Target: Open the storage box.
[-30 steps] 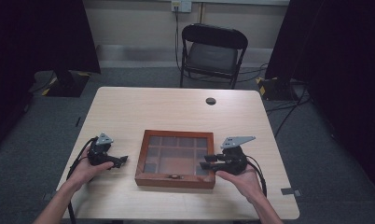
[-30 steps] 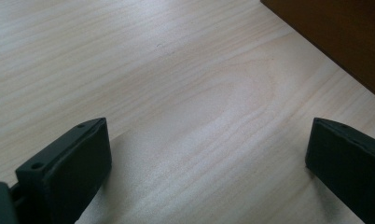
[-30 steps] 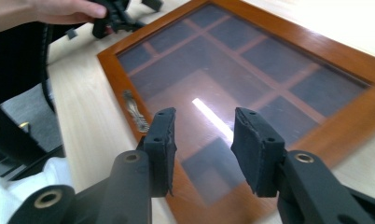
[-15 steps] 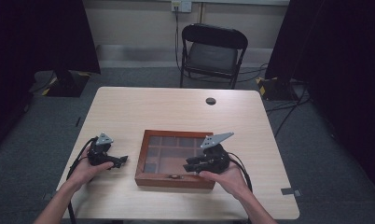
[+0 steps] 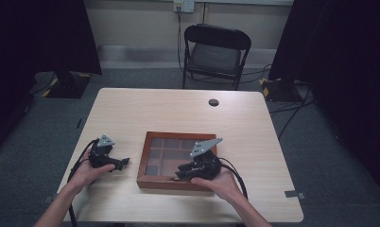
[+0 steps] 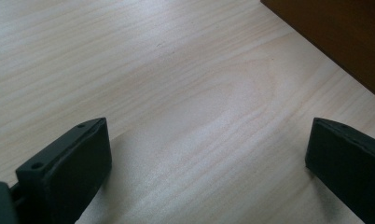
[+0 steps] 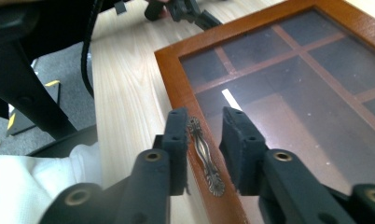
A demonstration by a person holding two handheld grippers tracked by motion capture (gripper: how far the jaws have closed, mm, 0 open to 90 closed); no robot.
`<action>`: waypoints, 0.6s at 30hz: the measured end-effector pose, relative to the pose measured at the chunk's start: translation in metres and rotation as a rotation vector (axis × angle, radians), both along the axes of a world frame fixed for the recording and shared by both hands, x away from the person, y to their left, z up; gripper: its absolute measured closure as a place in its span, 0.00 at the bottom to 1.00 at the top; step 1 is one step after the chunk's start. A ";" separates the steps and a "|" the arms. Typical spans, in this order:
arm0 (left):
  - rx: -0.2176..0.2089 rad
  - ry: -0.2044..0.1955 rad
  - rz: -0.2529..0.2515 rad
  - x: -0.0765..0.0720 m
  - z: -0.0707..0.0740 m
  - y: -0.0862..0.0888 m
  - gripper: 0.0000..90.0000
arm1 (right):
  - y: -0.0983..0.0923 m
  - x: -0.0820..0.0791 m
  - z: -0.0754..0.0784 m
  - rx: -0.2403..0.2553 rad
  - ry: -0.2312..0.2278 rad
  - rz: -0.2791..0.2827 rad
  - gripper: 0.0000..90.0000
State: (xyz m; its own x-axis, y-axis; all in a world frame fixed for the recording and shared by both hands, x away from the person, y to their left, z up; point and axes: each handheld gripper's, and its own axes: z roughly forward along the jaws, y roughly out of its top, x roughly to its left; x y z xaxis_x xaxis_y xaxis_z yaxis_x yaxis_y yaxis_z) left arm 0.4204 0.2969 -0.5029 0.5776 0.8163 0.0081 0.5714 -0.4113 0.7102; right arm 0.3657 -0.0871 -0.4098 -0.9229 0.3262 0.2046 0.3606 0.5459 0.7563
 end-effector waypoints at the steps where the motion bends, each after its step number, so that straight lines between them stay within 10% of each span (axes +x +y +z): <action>1: -0.001 0.000 0.003 0.000 0.000 0.000 0.00 | 0.000 0.000 -0.001 0.002 0.006 -0.003 0.78; 18: -0.001 0.000 0.004 0.000 0.000 0.000 0.00 | 0.011 -0.002 -0.020 -0.027 0.031 0.048 0.91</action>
